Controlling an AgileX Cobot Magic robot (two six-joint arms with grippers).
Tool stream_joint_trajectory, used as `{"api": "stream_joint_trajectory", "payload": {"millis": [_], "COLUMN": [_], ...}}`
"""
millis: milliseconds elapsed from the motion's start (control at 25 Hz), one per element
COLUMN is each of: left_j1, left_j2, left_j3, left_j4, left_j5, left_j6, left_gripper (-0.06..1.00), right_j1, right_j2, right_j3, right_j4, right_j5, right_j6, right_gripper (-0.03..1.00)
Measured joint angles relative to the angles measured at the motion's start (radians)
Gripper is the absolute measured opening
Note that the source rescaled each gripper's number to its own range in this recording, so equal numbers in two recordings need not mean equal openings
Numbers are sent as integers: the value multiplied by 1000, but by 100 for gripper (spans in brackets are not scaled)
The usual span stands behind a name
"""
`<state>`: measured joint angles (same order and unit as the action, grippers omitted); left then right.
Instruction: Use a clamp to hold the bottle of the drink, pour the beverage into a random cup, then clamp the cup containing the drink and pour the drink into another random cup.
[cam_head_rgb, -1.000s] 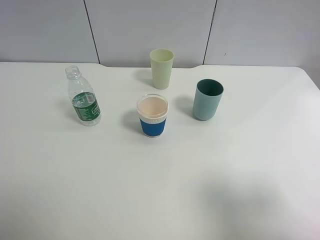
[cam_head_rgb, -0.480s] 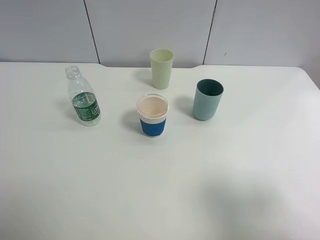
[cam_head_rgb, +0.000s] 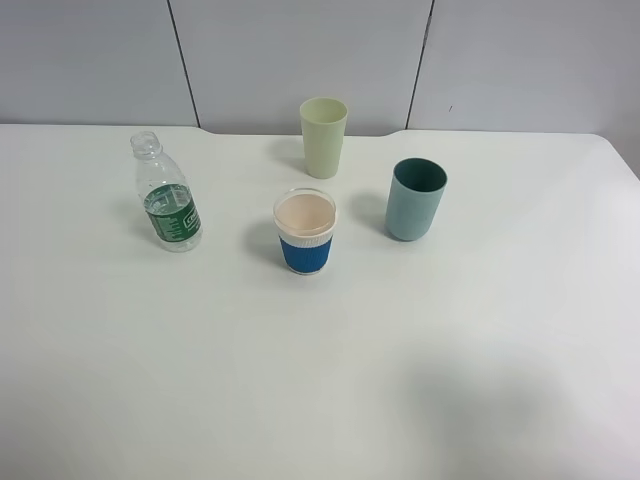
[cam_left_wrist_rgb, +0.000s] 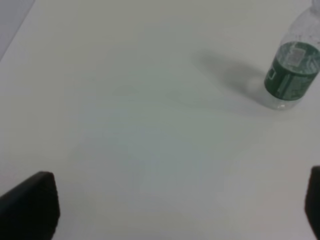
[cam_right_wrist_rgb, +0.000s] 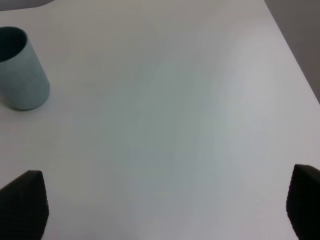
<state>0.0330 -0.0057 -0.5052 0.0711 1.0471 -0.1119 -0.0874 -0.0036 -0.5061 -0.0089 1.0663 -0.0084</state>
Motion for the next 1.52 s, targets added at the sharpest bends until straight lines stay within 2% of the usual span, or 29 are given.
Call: {"api": "stream_joint_trajectory", "payload": {"millis": [1520], "left_j1": [0], "left_j2": [0], "left_j3": [0], "left_j4": [0], "left_j5": [0], "left_j6": [0], "left_gripper": [100], "right_j1": [0], "right_j2": [0], "right_j3": [0], "right_j4": [0], "right_j5": [0], "right_j6": [0], "right_gripper": [84]}}
